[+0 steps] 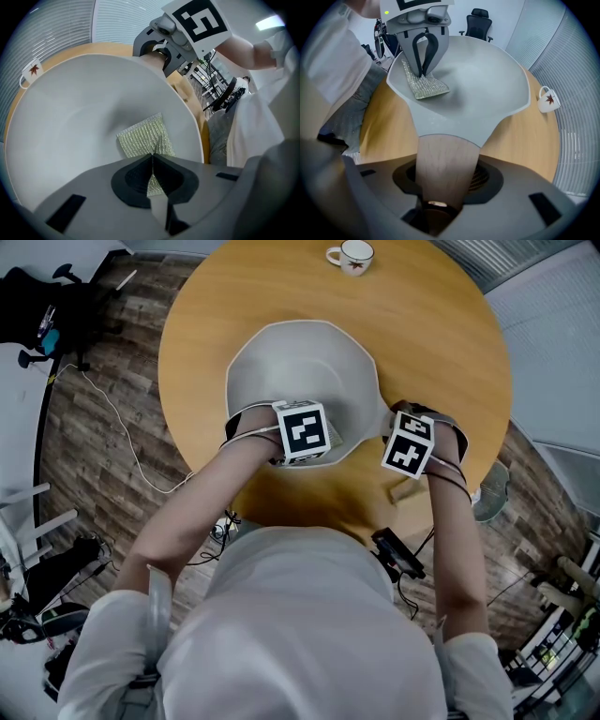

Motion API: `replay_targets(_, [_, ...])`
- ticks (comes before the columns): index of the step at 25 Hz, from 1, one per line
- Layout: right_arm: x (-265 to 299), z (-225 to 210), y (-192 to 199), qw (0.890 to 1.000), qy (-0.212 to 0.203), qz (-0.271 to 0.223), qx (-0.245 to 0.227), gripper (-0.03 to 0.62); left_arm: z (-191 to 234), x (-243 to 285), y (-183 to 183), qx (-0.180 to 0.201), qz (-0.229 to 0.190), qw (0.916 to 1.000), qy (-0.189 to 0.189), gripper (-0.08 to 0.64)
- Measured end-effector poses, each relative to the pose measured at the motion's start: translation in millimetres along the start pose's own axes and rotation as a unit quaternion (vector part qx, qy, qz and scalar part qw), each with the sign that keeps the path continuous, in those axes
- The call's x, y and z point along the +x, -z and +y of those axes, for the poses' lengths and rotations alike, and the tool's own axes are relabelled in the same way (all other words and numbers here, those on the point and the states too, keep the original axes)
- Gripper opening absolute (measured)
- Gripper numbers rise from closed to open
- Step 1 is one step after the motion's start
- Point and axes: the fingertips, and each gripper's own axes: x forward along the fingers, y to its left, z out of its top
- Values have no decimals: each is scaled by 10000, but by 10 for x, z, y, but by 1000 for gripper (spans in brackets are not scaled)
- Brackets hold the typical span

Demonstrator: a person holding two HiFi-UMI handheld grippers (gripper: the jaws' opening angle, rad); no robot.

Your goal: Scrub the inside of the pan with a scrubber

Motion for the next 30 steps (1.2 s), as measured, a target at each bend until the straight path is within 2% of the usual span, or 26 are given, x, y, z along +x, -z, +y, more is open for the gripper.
replay_targets(15, [18, 9, 18, 10000, 42, -11, 18, 190, 9, 58, -331, 382, -429, 9982, -187, 17])
replay_targets(22, [12, 23, 7, 10000, 44, -6, 17, 190, 94, 40, -525, 330, -812, 9956, -341, 17])
replay_targets(30, [15, 34, 6, 10000, 48, 2, 22, 192, 181, 23, -671, 410, -991, 9924, -601, 17])
